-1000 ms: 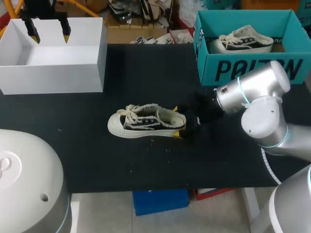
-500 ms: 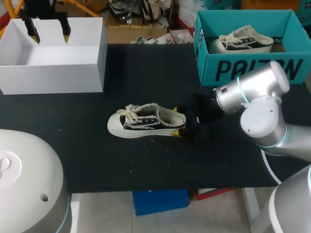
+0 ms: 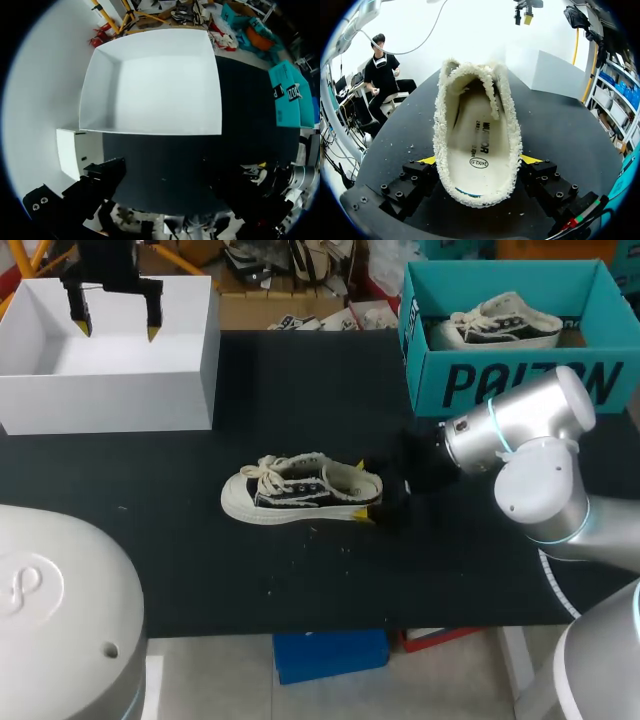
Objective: Take the shoe out of the shoebox, open the shoe tongue, remove and reinsert the insole, then place the shoe into the shoebox
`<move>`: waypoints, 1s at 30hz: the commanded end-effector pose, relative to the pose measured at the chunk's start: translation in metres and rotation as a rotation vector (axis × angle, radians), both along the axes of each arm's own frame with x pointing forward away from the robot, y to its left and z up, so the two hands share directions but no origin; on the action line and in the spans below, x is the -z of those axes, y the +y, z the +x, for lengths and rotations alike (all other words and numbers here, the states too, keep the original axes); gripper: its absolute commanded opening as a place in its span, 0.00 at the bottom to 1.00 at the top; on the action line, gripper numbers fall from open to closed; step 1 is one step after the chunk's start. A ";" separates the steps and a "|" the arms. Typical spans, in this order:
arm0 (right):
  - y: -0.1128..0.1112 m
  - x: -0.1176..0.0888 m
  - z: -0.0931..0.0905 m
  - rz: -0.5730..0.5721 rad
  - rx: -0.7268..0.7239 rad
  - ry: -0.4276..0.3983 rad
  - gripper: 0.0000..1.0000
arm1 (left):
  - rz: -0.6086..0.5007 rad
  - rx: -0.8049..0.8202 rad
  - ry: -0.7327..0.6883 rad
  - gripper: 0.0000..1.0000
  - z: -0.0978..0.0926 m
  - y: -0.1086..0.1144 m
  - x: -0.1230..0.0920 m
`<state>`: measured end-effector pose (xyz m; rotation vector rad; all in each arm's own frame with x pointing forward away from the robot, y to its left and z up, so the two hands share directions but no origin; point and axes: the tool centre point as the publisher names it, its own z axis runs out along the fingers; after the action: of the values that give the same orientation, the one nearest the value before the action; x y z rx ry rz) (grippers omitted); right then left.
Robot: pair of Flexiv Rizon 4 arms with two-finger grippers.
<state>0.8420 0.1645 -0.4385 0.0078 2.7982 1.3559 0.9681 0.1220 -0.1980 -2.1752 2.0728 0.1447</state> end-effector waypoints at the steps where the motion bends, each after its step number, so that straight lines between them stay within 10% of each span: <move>1: 0.002 0.002 0.001 0.000 0.002 -0.001 0.00 | 0.019 -0.007 -0.030 1.00 -0.031 -0.014 -0.003; 13: 0.002 0.002 0.001 0.000 0.002 -0.001 0.00 | -0.021 0.080 0.015 1.00 -0.079 -0.071 0.003; 30: 0.002 0.002 0.001 0.000 0.002 -0.001 0.00 | -0.036 0.091 0.017 1.00 -0.077 -0.053 -0.003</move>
<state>0.8422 0.1644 -0.4384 0.0076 2.7973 1.3574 0.8946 0.0635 -0.1953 -2.1008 2.1730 0.1317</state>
